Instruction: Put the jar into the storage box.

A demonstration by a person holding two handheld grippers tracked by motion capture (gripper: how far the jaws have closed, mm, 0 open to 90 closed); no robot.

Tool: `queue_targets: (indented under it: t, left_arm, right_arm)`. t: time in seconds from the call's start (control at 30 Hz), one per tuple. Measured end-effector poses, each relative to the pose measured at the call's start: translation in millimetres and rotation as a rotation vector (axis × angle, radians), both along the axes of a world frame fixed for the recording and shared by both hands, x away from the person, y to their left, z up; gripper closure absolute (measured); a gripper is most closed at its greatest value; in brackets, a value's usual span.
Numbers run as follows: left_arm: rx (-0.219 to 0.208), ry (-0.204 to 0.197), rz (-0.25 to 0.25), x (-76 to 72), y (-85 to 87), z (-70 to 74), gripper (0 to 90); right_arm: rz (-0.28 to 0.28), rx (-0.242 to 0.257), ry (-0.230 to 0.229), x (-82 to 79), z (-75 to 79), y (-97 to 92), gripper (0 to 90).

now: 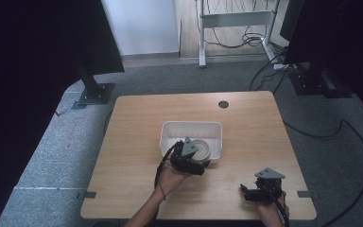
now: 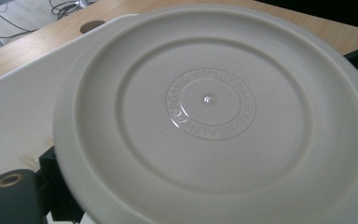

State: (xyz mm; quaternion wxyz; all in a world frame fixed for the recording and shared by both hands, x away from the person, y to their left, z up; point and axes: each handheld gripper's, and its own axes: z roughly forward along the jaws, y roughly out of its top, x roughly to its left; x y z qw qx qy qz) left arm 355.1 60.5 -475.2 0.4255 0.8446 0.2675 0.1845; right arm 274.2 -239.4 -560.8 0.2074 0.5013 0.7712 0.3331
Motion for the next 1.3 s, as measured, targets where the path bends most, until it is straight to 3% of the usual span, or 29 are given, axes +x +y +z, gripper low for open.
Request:
queue_targets:
  t: [0.77,1.3]
  left_arm:
    - [0.002,-0.029,0.041,19.9,-7.8,-1.8,10.4]
    - [-0.007,-0.026,0.109,37.5,-9.2,-13.9,10.5]
  right_arm:
    - [0.000,0.001,0.000,0.1,0.0,0.0,3.0]
    - [-0.001,0.001,0.001,0.0,0.0,0.0,3.0]
